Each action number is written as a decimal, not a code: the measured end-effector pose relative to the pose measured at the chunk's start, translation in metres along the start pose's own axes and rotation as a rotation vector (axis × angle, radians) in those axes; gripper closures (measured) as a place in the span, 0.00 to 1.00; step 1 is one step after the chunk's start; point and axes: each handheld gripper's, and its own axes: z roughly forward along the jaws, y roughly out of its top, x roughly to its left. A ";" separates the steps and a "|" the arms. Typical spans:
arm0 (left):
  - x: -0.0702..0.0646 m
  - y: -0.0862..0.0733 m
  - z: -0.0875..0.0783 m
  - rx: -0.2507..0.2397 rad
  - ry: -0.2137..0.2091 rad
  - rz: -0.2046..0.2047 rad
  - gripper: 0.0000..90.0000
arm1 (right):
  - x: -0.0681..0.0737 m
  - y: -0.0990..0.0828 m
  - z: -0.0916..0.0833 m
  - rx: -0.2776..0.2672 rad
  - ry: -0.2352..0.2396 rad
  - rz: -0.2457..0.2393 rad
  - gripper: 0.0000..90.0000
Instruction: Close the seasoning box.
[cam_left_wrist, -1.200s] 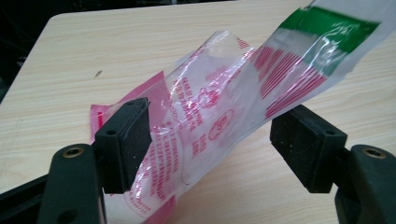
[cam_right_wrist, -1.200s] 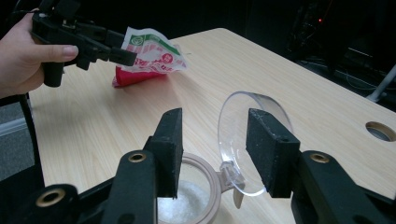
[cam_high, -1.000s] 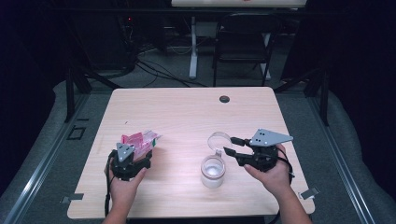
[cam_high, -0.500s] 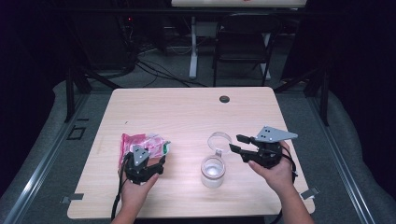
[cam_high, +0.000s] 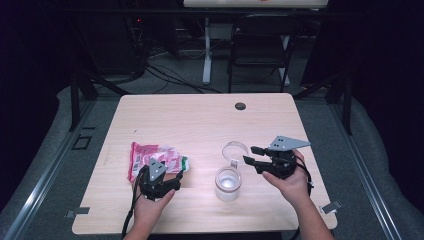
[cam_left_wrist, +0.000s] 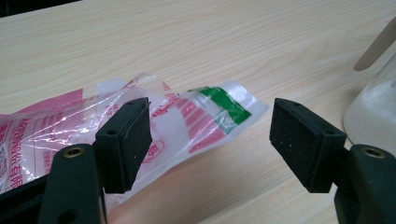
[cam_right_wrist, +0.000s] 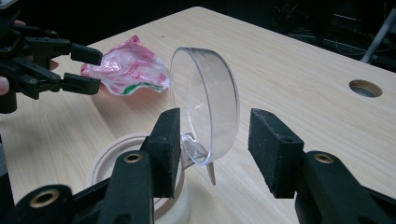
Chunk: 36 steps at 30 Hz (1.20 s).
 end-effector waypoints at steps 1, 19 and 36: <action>0.000 0.000 -0.001 0.000 0.001 0.003 0.33 | 0.000 0.000 0.001 -0.001 0.003 0.003 0.60; 0.002 -0.006 -0.008 0.010 0.023 -0.004 0.33 | -0.004 0.003 0.014 0.003 0.022 -0.001 0.59; 0.006 -0.007 -0.010 0.008 0.033 -0.018 0.33 | -0.002 0.006 0.012 -0.003 0.039 -0.018 0.67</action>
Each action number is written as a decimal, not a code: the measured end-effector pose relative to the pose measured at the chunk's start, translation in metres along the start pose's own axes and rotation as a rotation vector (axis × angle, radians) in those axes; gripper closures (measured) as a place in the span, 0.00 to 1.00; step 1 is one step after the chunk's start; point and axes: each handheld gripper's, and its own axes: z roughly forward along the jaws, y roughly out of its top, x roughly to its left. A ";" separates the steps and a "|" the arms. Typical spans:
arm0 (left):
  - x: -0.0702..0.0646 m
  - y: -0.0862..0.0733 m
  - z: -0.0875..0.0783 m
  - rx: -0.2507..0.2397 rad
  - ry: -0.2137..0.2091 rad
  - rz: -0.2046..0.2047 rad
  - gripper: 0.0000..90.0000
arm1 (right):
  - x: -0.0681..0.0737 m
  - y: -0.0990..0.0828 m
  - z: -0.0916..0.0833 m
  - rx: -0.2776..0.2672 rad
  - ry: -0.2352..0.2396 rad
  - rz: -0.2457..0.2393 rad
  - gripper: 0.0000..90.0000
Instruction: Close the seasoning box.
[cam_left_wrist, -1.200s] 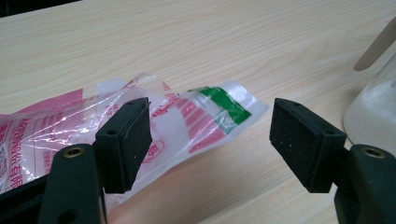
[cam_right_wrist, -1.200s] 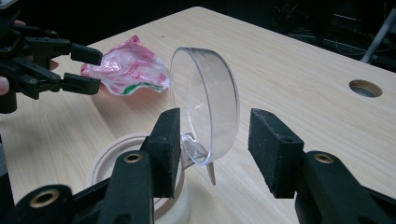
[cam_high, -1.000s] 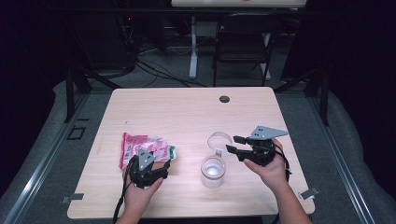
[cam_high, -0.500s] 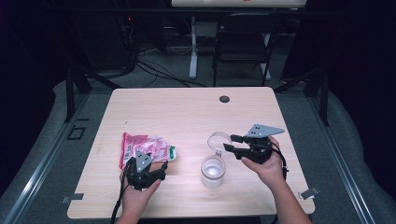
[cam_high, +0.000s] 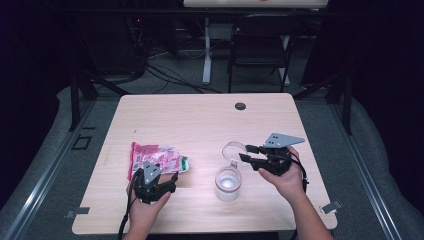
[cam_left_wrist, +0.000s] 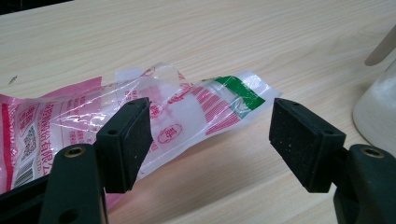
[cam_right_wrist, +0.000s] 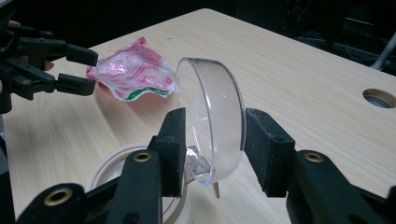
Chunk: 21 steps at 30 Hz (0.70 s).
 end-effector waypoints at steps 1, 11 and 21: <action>0.000 0.000 0.000 0.000 0.000 -0.001 0.33 | 0.000 0.000 0.000 0.002 0.000 -0.002 0.67; 0.001 0.000 0.000 0.001 0.004 -0.002 0.33 | 0.002 0.001 -0.002 -0.005 0.007 -0.015 0.72; 0.001 0.000 0.000 0.001 0.007 -0.003 0.33 | 0.006 0.003 -0.002 0.001 -0.007 -0.045 0.76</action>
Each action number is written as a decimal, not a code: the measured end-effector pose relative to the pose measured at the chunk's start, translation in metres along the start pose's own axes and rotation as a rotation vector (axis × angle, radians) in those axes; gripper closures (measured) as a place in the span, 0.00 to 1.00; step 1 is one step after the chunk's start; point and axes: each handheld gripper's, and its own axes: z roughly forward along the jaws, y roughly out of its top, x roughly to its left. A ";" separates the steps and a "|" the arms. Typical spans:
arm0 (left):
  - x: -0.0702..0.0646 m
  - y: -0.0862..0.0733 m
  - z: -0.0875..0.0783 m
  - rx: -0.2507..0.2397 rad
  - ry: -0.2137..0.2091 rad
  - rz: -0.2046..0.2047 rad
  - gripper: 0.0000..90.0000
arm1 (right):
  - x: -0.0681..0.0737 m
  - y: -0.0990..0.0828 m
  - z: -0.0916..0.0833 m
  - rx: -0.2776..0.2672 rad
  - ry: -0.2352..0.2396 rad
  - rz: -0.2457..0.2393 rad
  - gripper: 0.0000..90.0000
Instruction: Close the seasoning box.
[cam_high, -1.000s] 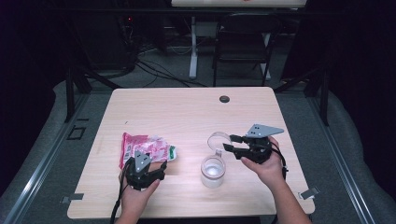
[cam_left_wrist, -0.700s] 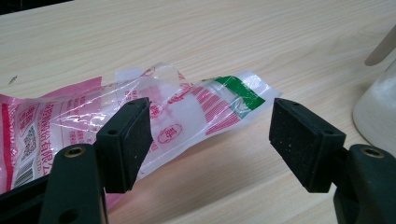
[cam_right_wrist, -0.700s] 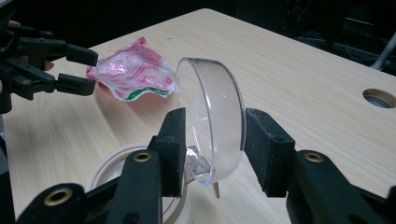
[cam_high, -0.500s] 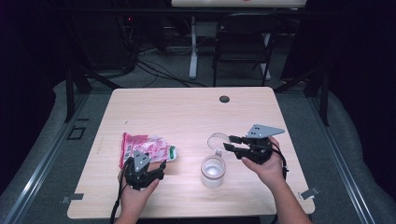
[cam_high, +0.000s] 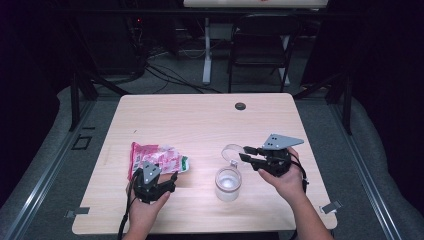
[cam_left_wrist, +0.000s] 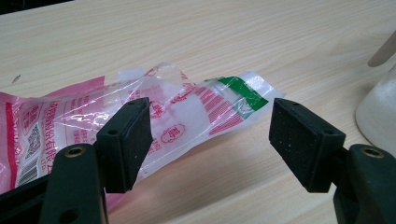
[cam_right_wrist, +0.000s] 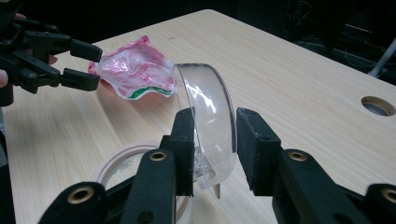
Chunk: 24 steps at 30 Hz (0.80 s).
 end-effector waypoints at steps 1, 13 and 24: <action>0.000 0.000 0.000 -0.001 -0.001 0.000 0.33 | 0.000 0.000 0.000 0.001 0.000 -0.002 0.76; 0.001 0.000 -0.001 -0.007 0.001 -0.006 0.33 | 0.002 0.001 0.000 0.004 -0.002 -0.015 0.76; 0.002 0.001 -0.001 -0.008 0.003 -0.007 0.33 | 0.005 0.002 -0.001 0.016 -0.014 -0.035 0.76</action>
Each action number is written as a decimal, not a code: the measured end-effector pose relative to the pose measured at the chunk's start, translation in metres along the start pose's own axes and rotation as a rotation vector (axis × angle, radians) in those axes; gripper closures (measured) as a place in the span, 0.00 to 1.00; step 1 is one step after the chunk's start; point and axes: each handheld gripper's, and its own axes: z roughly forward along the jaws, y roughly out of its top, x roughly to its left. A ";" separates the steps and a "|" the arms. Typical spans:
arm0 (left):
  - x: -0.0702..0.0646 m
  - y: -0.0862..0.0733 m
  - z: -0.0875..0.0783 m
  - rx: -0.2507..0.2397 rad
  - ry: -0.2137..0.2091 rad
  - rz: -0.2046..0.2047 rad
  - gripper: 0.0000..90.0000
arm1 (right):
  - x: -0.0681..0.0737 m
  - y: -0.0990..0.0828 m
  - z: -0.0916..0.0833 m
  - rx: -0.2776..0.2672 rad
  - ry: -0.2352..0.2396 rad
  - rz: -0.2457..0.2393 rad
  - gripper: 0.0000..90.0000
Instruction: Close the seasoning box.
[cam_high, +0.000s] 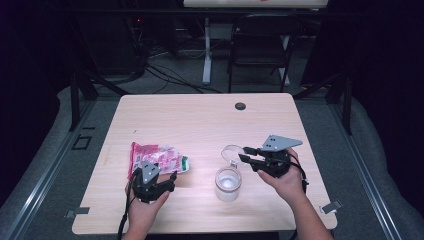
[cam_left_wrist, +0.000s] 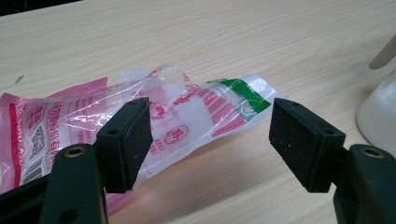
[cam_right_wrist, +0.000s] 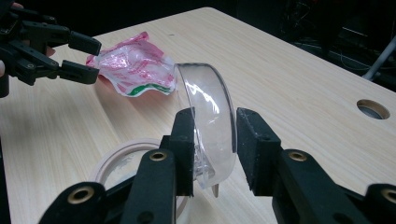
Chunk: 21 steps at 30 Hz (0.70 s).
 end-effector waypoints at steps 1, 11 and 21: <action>0.000 0.000 0.000 0.000 0.000 -0.001 0.33 | 0.000 0.000 0.000 0.000 -0.001 -0.003 0.76; 0.002 0.001 0.001 0.005 -0.001 -0.003 0.33 | 0.005 0.001 0.000 0.003 -0.003 -0.023 0.75; 0.001 0.003 0.003 0.005 -0.008 0.002 0.33 | 0.012 0.001 -0.001 0.005 -0.007 -0.061 0.73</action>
